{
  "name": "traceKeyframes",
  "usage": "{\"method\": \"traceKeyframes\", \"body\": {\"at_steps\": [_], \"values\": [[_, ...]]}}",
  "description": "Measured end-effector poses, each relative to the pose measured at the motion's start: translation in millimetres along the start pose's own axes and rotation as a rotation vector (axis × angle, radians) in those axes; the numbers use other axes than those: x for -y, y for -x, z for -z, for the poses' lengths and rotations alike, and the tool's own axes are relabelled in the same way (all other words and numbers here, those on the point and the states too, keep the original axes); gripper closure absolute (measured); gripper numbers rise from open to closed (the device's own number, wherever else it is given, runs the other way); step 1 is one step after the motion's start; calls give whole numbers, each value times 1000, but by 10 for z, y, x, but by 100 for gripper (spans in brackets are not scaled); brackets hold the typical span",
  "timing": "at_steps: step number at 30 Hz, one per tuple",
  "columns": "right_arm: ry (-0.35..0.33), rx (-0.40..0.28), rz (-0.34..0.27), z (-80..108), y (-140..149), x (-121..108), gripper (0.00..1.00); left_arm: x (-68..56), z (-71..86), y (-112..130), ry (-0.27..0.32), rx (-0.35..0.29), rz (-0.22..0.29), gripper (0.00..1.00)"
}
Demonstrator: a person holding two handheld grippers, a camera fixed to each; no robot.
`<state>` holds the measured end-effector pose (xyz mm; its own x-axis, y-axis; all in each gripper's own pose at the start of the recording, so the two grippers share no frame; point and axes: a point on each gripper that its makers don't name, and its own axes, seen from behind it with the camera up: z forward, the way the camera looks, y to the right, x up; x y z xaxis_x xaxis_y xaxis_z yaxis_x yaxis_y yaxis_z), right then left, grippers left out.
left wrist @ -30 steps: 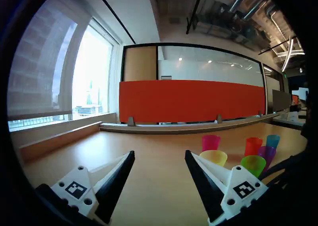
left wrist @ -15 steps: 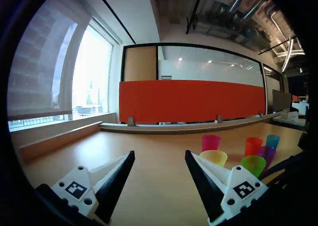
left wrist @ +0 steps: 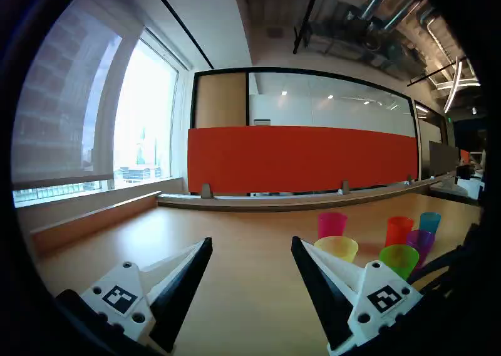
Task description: Pour water
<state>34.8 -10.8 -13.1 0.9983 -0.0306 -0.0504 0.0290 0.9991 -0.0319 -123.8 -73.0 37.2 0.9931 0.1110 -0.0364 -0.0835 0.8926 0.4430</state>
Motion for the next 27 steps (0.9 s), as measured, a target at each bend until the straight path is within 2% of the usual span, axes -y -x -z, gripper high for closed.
{"method": "traceKeyframes", "body": {"at_steps": [11, 17, 27], "values": [[-21, 19, -22, -42, 136, 18, 0, -21, -18, -2, 1, 1, -1, 6], [-24, 28, -3, -65, 232, 45, 0, -27, -20, -5, 1, 2, -1, 7], [-23, 53, -27, -79, 294, 7, 0, -19, -28, -11, 1, 2, -2, 7]]}}
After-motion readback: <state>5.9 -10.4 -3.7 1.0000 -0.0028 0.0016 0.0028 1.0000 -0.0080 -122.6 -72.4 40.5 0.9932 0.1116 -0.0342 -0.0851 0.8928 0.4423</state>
